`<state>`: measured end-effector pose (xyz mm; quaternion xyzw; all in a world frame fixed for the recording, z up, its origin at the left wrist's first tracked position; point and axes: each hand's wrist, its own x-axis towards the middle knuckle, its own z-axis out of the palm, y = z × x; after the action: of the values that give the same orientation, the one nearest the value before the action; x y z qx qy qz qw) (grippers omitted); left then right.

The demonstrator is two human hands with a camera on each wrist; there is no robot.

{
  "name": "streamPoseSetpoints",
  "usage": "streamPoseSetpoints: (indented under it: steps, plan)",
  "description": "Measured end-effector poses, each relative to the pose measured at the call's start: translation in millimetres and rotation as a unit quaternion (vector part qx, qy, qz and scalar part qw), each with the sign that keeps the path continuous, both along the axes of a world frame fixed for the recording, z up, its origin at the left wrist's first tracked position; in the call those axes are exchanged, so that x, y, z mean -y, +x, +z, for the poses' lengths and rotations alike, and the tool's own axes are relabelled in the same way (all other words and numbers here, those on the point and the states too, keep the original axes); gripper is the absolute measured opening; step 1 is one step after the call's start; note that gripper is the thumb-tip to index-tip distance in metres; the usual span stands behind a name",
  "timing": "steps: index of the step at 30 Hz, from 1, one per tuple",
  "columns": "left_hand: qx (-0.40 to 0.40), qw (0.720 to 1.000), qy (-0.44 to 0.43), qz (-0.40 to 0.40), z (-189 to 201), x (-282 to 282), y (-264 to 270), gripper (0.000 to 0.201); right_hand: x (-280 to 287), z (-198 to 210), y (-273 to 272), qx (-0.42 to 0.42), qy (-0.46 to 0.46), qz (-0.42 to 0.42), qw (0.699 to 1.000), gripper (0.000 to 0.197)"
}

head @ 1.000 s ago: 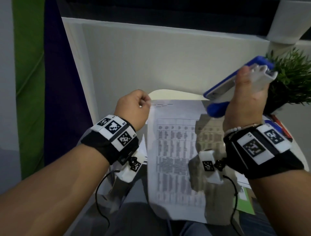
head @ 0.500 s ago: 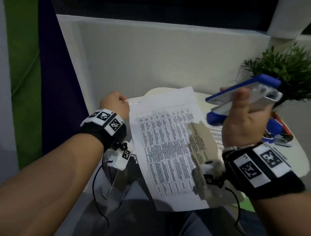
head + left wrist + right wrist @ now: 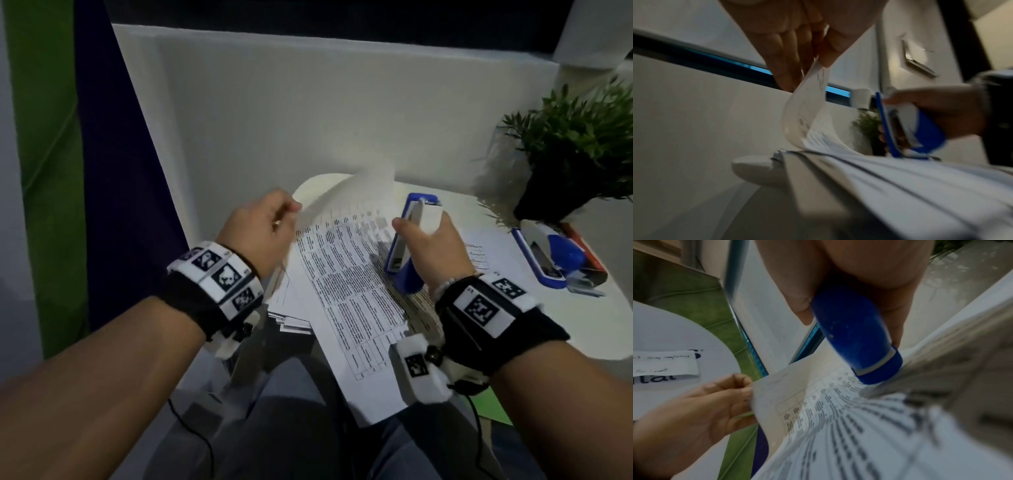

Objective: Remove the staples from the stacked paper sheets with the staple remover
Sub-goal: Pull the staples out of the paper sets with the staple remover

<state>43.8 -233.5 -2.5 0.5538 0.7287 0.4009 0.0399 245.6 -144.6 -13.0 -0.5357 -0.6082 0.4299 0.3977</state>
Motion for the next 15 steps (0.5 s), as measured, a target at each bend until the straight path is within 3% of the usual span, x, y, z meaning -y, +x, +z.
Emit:
streamPoseSetpoints:
  steps: [5,10,15]
  plan:
    - [-0.098,0.977,-0.037,-0.186,-28,25,19,0.017,-3,-6,10,-0.03,-0.015,-0.023,0.999,0.013]
    - [-0.167,0.95,-0.065,-0.255,-49,27,21,0.007,2,-10,13,-0.039,0.008,-0.026,0.999,0.012]
    - [-0.163,0.955,-0.049,-0.243,-51,26,21,0.008,7,-10,13,-0.033,0.029,-0.018,0.999,0.016]
